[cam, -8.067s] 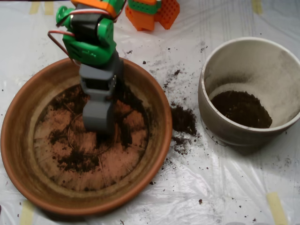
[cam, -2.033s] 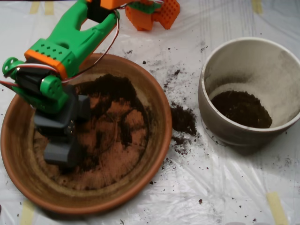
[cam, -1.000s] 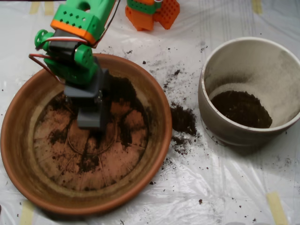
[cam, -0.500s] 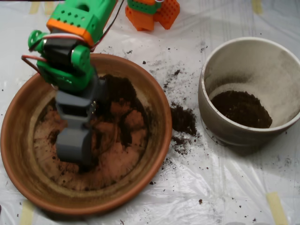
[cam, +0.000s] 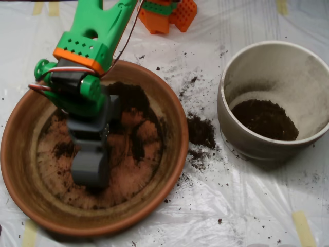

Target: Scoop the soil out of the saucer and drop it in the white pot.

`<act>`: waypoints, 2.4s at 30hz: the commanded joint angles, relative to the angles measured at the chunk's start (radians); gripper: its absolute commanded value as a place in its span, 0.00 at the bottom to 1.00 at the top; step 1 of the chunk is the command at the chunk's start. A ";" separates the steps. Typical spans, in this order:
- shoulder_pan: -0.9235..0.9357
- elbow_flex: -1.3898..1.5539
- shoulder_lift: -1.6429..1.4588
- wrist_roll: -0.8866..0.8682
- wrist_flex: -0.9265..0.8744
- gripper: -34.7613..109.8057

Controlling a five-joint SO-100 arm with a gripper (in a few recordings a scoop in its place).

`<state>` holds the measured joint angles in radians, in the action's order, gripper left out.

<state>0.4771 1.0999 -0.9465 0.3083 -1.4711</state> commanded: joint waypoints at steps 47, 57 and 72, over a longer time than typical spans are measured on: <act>-0.003 0.719 -0.569 0.120 0.152 0.24; -0.081 0.471 -0.695 -0.015 -0.003 0.24; -0.387 -0.196 -0.716 -0.130 -0.333 0.24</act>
<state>0.1457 1.0339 -1.5938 0.1887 -1.7825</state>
